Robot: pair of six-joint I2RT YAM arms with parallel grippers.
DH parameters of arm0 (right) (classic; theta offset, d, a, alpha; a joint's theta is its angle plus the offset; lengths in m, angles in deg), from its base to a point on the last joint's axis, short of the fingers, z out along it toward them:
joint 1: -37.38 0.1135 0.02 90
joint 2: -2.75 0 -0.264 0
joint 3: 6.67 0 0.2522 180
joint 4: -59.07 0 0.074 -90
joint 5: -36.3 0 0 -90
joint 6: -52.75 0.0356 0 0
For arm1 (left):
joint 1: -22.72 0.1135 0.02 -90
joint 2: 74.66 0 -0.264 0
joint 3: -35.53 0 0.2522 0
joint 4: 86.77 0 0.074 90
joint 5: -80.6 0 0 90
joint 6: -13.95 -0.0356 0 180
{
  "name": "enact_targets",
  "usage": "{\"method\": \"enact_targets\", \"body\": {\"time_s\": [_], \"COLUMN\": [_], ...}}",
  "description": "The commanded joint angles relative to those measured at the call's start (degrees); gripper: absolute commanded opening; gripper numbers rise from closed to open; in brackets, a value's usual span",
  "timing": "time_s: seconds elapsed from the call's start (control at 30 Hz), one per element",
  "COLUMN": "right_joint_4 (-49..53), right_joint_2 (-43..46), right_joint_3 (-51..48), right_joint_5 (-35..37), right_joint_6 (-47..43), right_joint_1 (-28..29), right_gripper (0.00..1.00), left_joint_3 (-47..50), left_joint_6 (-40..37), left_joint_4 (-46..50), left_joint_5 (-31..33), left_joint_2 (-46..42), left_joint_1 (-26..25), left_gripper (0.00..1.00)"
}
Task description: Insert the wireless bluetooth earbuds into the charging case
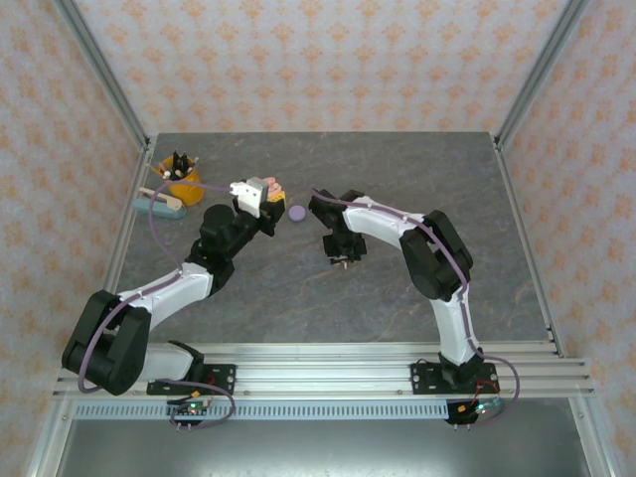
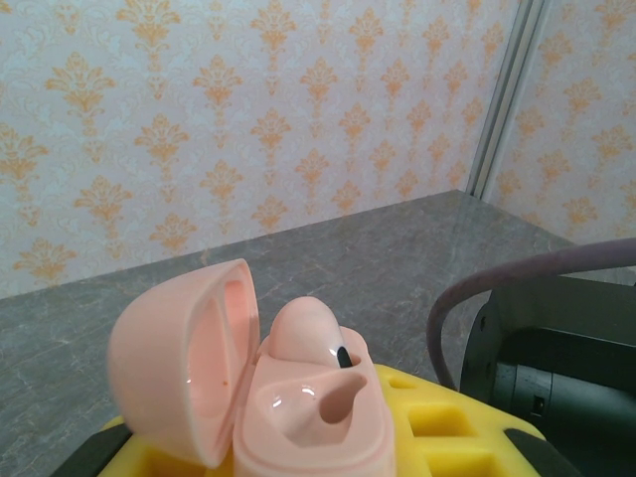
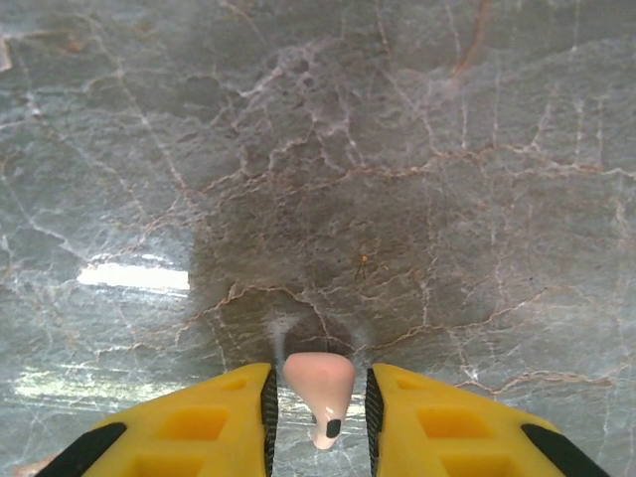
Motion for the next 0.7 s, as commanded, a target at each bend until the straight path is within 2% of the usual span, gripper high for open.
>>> {"method": "enact_targets", "body": {"time_s": [0.0,0.27,0.67], "right_joint_4": [0.22,-2.67,-2.76], "right_joint_2": [-1.68,-1.35,-1.64], "right_joint_3": [-0.40,-2.09,-1.53], "right_joint_5": [1.58,1.98,3.35], "right_joint_6": [5.81,10.24,10.39], "right_joint_1": [-0.28,-0.36,-1.91], "right_gripper": [0.31,0.29,0.27], "left_joint_3": [-0.63,-0.44,-0.41], "left_joint_6": [0.23,0.10,0.12], "left_joint_4": [-2.65,-2.55,-2.44], "left_joint_5": [-0.01,-0.07,0.03], "left_joint_2": [-0.34,-0.55,-0.73], "left_joint_1": [0.50,0.50,0.50], "left_gripper": [0.00,0.00,0.00]}}
